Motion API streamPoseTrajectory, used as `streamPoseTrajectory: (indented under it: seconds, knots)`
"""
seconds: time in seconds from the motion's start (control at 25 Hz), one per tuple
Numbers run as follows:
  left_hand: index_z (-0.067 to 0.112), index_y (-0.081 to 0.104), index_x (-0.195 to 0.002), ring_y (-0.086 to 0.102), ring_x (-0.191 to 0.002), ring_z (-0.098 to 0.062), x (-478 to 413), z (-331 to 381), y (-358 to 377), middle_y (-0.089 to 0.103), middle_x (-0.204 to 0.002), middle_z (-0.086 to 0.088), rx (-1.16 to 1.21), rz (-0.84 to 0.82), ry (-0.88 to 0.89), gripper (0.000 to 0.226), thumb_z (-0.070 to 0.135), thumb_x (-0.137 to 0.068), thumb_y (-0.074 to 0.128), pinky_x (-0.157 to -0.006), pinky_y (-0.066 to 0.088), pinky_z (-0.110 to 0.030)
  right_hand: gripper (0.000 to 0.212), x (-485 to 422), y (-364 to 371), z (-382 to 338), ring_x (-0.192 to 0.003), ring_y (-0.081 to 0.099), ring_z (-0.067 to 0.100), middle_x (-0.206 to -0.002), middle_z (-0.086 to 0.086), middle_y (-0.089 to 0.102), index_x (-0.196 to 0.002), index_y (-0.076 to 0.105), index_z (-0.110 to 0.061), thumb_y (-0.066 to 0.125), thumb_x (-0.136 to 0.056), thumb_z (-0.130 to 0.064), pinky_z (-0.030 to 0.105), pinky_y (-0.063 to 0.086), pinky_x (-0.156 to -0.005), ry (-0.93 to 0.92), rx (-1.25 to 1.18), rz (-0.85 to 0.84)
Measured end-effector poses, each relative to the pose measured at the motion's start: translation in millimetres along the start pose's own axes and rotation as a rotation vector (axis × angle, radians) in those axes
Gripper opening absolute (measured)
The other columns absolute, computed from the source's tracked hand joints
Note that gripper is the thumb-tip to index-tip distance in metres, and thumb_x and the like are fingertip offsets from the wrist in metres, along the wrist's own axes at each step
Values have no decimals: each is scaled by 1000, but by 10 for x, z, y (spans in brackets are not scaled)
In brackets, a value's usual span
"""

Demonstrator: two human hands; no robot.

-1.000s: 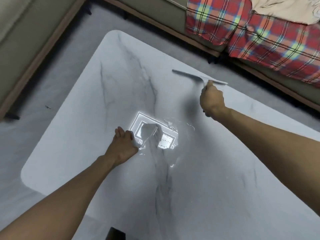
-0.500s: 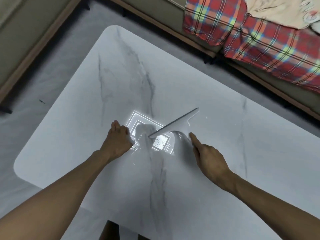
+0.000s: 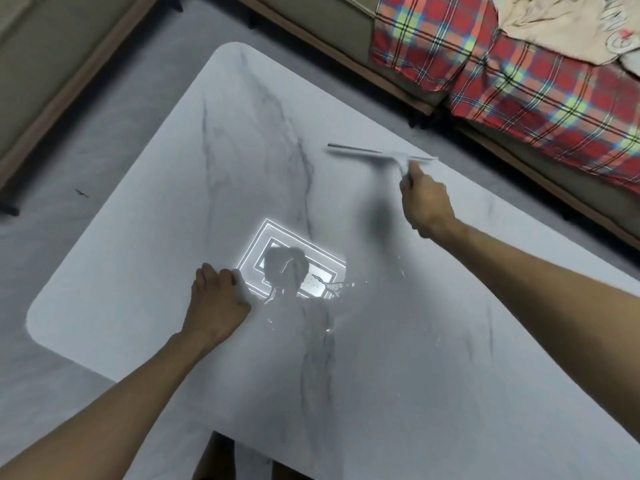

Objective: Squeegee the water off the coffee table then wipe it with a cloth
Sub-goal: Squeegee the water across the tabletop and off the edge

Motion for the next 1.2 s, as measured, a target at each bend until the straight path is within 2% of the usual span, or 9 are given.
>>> streamPoseTrajectory:
  seconds: [0.16,0.2,0.28,0.36,0.6,0.92,1.0,1.08,1.2]
  knots:
    - [6,45,-114,24,-135,-44,-18,-130,112,29,-137,-30,53,-98,-63,38,15,-78,56,-107,29,-39,23,-365,223,-266,-59,52,30,-100,19,52,-116,40,-10,27,-99,-16,28,38,-36,226,-209,-15]
    - [7,43,-118,13,-143,-44,-26,-149,137,19,-147,-33,71,-130,-79,41,15,-79,55,-113,23,-40,25,-308,320,-326,-62,54,32,-101,20,54,-121,39,-11,27,-99,-15,30,41,-37,196,-182,-10]
    - [10,41,-120,2,-146,-43,-42,-172,147,7,-153,-33,114,-161,-95,43,14,-80,55,-116,18,-40,41,-50,549,-428,-86,60,42,-108,24,60,-143,31,-14,30,-102,-17,43,51,-60,-1,-41,-12]
    - [12,41,-118,1,-147,-41,-45,-187,137,5,-155,-31,142,-184,-93,40,12,-79,54,-117,18,-40,49,335,781,-409,-96,60,45,-105,24,65,-150,25,-19,34,-102,-19,45,47,-77,-172,38,-72]
    - [15,40,-111,-4,-148,-40,-21,-168,92,0,-156,-31,155,-252,-117,34,7,-79,50,-118,17,-41,57,1473,1131,290,-73,59,35,-88,9,59,-154,10,-39,33,-103,-27,38,45,-62,-412,230,-295]
    - [3,43,-124,6,-148,-38,56,-104,-77,6,-156,-30,139,-299,-121,40,18,-88,51,-114,27,-47,52,2092,714,1268,-77,61,24,-83,-7,51,-150,12,-52,28,-102,-37,30,39,-62,-317,393,-299]
    - [5,49,-115,33,-137,-39,97,-137,-132,31,-147,-27,161,-226,-97,33,16,-84,54,-104,37,-42,50,2131,622,1235,-76,61,22,-79,-8,49,-148,13,-55,28,-101,-43,28,38,-61,-309,360,-274]
    - [12,51,-104,55,-105,-35,165,-253,-231,57,-117,-16,255,-113,-117,24,15,-81,57,-80,42,-35,48,2111,642,992,-76,62,21,-81,-9,52,-145,7,-59,20,-99,-52,28,41,-62,-378,322,-283]
    - [18,50,-100,58,-79,-25,310,-573,-399,62,-91,-1,376,30,-208,21,13,-82,62,-62,42,-31,50,2093,985,307,-75,65,26,-98,-6,64,-145,-5,-59,12,-98,-57,30,46,-63,-655,315,-368]
Point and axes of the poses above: each hand's wrist, its own x-axis away from the middle knuckle, its own y-axis out of the palm, z = x × y, the point moved 5 cm from there along -x, towards the middle knuckle
